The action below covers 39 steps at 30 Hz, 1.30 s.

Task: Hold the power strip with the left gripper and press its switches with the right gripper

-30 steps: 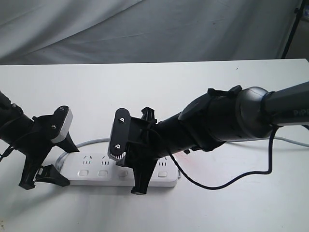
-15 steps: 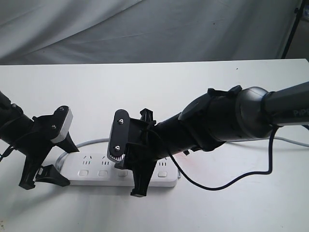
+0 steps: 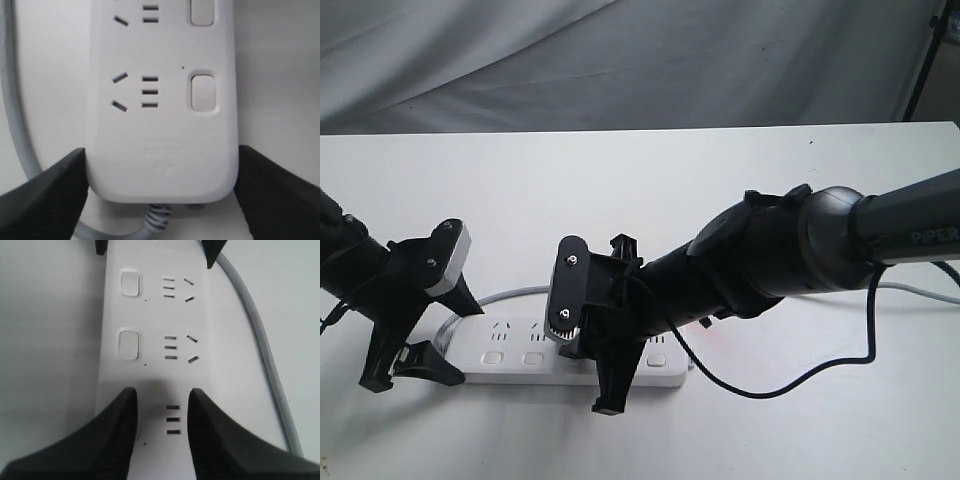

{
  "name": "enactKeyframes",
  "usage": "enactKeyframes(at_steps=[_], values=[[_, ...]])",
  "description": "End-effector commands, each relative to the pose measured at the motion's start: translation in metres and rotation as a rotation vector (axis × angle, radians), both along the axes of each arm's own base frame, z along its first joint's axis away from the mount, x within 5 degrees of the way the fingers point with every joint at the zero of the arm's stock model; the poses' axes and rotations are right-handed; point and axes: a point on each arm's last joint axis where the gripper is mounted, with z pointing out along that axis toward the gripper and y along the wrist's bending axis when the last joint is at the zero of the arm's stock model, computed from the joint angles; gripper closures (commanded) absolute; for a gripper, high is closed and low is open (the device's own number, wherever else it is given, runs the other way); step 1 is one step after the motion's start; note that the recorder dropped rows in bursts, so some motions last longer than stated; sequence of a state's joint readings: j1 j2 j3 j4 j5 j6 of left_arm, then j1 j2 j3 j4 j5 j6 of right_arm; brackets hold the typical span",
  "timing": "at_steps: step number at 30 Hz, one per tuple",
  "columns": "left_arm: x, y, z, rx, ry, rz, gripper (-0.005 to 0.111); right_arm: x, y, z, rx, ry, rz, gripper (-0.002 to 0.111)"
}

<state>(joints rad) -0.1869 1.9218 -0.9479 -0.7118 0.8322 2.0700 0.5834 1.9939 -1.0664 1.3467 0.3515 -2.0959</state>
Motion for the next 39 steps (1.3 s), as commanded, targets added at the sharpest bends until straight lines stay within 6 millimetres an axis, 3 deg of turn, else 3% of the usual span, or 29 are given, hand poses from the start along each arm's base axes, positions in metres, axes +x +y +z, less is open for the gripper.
enactKeyframes(at_steps=[1,15,22,39], values=[[-0.002,-0.001,-0.001,-0.004,0.01,-0.009,0.04,-0.001,-0.002,-0.003,-0.014,0.003,0.017,0.075],[-0.002,-0.001,-0.001,-0.004,0.009,-0.011,0.04,-0.001,-0.002,-0.004,-0.033,-0.01,0.036,0.075],[-0.002,-0.001,-0.001,-0.004,0.01,-0.009,0.04,-0.003,-0.002,-0.023,-0.059,0.037,0.05,0.075],[-0.002,-0.001,-0.001,-0.004,0.01,-0.008,0.04,-0.008,-0.01,-0.042,-0.118,0.05,0.045,0.075]])
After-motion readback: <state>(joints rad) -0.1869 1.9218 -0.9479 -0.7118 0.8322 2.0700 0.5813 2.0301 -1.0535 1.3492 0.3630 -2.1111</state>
